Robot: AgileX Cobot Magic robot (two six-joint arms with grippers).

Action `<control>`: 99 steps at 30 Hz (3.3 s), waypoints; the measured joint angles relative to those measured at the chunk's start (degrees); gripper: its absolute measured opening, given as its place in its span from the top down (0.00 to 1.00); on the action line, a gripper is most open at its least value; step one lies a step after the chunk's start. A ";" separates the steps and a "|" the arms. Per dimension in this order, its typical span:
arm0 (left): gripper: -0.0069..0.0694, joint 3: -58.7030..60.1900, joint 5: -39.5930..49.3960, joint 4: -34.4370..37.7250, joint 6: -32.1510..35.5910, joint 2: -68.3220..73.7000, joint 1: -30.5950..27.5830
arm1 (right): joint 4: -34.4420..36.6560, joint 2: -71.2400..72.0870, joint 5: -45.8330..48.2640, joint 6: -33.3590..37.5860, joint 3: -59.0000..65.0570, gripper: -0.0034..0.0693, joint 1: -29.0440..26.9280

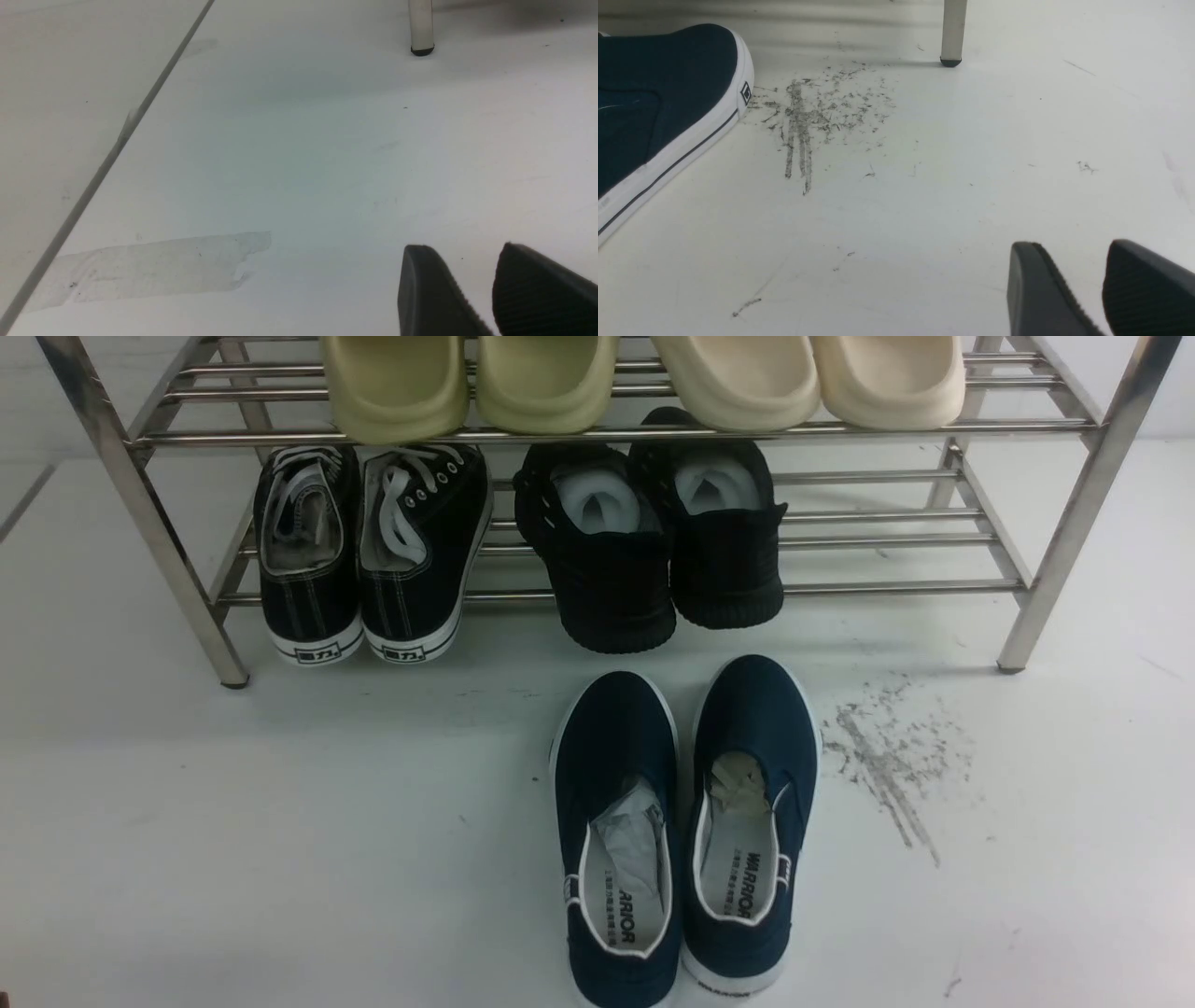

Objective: Take the shoes off the shelf with your hand on the white table.
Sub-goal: 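Grasp the leftmost shoe on the bottom shelf of the shoe rack with the left gripper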

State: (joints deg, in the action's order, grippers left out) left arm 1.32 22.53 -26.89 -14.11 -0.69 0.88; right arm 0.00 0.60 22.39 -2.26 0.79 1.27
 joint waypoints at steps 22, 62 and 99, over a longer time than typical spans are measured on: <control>0.59 0.00 0.00 0.00 0.00 0.00 0.00 | 0.00 0.00 0.00 0.02 0.00 0.62 0.00; 0.88 -16.53 -4.76 24.50 -31.68 8.71 0.00 | 0.00 0.00 0.00 -0.41 0.00 0.62 0.00; 0.85 -84.58 26.40 28.07 -7.42 94.65 0.00 | 0.00 0.00 0.00 -0.45 0.00 0.62 0.00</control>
State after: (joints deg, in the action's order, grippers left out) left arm -83.26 48.93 1.18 -21.53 93.97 0.88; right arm 0.00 0.60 22.39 -2.71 0.79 1.27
